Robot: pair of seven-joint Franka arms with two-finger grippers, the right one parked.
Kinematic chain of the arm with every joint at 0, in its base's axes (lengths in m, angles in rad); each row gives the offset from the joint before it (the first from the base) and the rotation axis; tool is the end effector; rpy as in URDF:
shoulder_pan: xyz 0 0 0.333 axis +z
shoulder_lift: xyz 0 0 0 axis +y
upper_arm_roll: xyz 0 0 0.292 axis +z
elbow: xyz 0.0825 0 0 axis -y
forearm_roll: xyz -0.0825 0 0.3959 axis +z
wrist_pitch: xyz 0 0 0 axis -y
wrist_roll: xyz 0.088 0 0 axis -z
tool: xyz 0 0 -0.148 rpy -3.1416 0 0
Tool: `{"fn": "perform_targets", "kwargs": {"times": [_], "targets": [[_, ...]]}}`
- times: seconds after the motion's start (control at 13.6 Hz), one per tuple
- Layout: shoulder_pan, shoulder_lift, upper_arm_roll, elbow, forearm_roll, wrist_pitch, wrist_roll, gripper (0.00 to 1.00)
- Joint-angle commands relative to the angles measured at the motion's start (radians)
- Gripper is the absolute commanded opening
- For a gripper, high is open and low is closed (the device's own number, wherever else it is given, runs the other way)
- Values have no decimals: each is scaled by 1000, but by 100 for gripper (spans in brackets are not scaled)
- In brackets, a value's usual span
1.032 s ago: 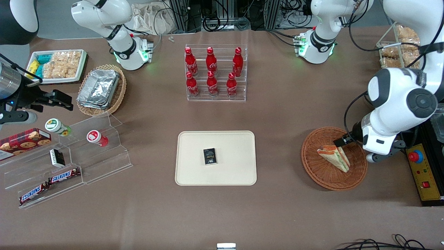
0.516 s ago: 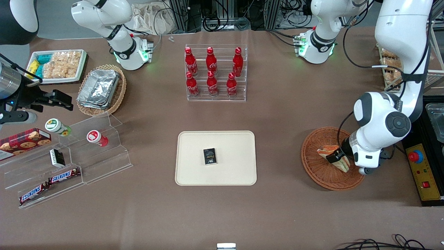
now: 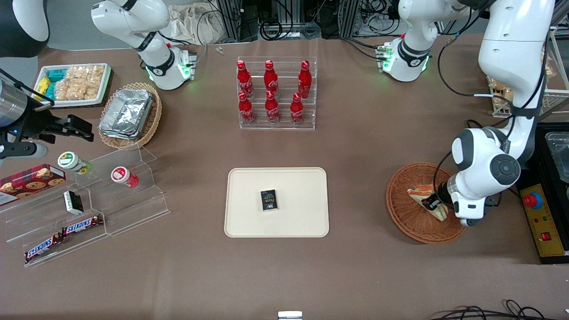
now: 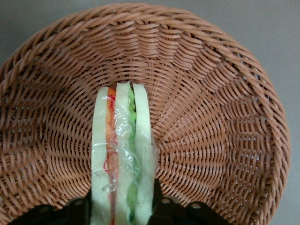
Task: Place sandwich from basket to tray
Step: 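Close the left gripper on the wrapped sandwich and lift it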
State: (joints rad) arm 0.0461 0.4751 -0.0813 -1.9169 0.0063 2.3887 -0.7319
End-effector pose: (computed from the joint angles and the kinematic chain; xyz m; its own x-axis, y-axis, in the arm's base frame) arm 0.6244 -0.0221 0.1740 0.7641 0.6446 -0.0233 0.6450 -0.7638 0.0232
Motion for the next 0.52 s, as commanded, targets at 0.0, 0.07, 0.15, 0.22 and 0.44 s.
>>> {"fn": "perform_targets", "kwargs": {"times": [0.0,0.07,0.15,0.22,0.44], "targets": [[1,-82,2,13,12,-105,3,0],[0,-119,-3,31,11,-181,9,0],[-12,-145,-8,51,6,-237,20,0],[-15,-167,-33,70,3,-291,29,0],[-14,-185,-199,105,-3,-393,118,0]]}}
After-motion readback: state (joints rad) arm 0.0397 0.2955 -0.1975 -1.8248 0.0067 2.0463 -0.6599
